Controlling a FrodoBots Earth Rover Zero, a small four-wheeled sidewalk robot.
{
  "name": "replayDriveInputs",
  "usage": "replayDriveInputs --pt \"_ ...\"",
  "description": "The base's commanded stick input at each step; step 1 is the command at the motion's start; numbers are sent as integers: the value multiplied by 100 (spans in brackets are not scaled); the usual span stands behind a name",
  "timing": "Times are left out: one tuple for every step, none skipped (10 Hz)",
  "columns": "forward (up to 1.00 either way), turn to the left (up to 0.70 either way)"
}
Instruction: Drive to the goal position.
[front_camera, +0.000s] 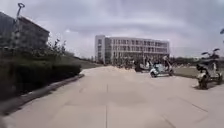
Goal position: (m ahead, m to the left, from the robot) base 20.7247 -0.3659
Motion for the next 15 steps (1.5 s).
replayDriveInputs --pt "100 -14" --pt "100 0" --pt "100 0" --pt "100 0" --pt "100 0" --pt "100 0" --pt "100 0" --pt "100 0" --pt "100 0" --pt "100 0" --pt "100 0" --pt "100 11" --pt "100 23" --pt "100 20" --pt "100 9"
